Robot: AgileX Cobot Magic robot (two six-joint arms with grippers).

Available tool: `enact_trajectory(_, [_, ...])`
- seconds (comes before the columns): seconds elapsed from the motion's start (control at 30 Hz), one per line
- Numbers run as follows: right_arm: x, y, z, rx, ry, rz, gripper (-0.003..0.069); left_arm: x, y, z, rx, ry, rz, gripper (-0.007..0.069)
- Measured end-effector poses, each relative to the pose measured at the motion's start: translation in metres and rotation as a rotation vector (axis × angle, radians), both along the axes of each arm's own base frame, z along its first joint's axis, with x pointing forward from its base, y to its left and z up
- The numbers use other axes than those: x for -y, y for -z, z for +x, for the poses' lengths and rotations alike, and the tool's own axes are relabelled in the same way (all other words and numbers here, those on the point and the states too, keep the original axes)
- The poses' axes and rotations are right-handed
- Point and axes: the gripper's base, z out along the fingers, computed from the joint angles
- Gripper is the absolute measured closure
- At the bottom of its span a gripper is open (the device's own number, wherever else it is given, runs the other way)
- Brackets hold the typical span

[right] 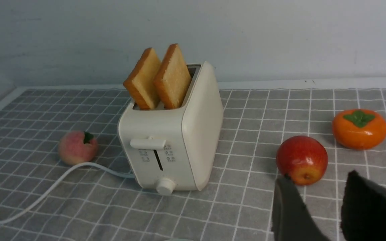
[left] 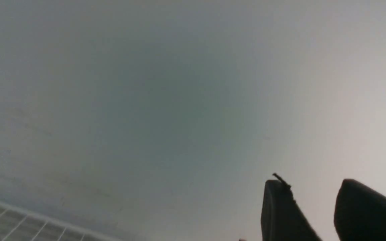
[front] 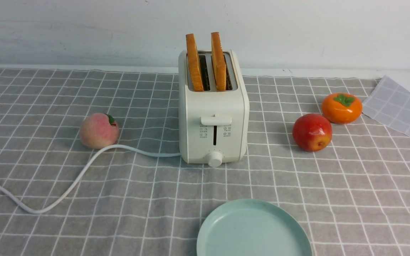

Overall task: Take toasted bread from bread machine on grey coffee table place on plate.
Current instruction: 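Grasp the toast slice in the toaster and pull it up out of the slot with the right gripper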

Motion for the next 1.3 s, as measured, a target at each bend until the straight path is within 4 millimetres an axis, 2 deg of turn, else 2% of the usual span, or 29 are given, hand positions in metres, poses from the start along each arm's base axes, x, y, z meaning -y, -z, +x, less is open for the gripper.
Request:
enact_trajectory(0.13, [-0.012, 0.010, 0.020, -0.071, -0.032, -0.033, 0.0419, 0.001, -0.008, 0.034, -0.250, -0.004, 0.007, 0.0386])
enact_trajectory(0.2, [-0.015, 0.013, 0.025, -0.102, -0.034, -0.038, 0.0419, 0.001, -0.007, 0.043, -0.290, -0.007, 0.011, 0.0386])
enact_trajectory(0.3, [-0.027, 0.019, 0.045, -0.259, -0.045, -0.037, 0.0419, 0.002, 0.000, 0.080, -0.394, -0.012, 0.022, 0.0386])
enact_trajectory(0.4, [-0.034, 0.019, 0.055, -0.355, -0.055, -0.033, 0.0419, 0.003, 0.006, 0.104, -0.439, -0.007, 0.018, 0.0386])
enact_trajectory(0.43, [-0.041, 0.018, 0.067, -0.419, -0.062, -0.036, 0.0419, 0.006, 0.011, 0.120, -0.467, 0.014, 0.021, 0.0386])
enact_trajectory(0.5, [-0.046, 0.015, 0.077, -0.445, -0.064, -0.040, 0.0419, 0.015, 0.019, 0.136, -0.512, 0.061, 0.045, 0.0386])
enact_trajectory(0.53, [-0.047, 0.016, 0.079, -0.452, -0.064, -0.042, 0.0419, 0.015, 0.018, 0.137, -0.510, 0.061, 0.047, 0.0386])
enact_trajectory(0.63, [-0.058, 0.011, 0.102, -0.472, -0.064, -0.048, 0.0419, 0.037, 0.033, 0.153, -0.595, 0.169, 0.098, 0.0386])
enact_trajectory(0.8, [-0.070, 0.013, 0.131, -0.472, -0.066, -0.061, 0.0419, 0.059, 0.059, 0.163, -0.800, 0.255, 0.165, 0.0386])
enact_trajectory(0.9, [-0.076, 0.015, 0.146, -0.459, -0.073, -0.072, 0.0419, 0.062, 0.070, 0.168, -0.889, 0.259, 0.186, 0.0386])
enact_trajectory(1.07, [-0.084, 0.015, 0.163, -0.456, -0.082, -0.090, 0.0406, 0.064, 0.077, 0.173, -0.937, 0.256, 0.196, 0.0386])
enact_trajectory(1.3, [-0.099, 0.003, 0.196, -0.424, -0.105, -0.113, 0.0328, 0.067, 0.079, 0.176, -0.942, 0.270, 0.165, 0.0386])
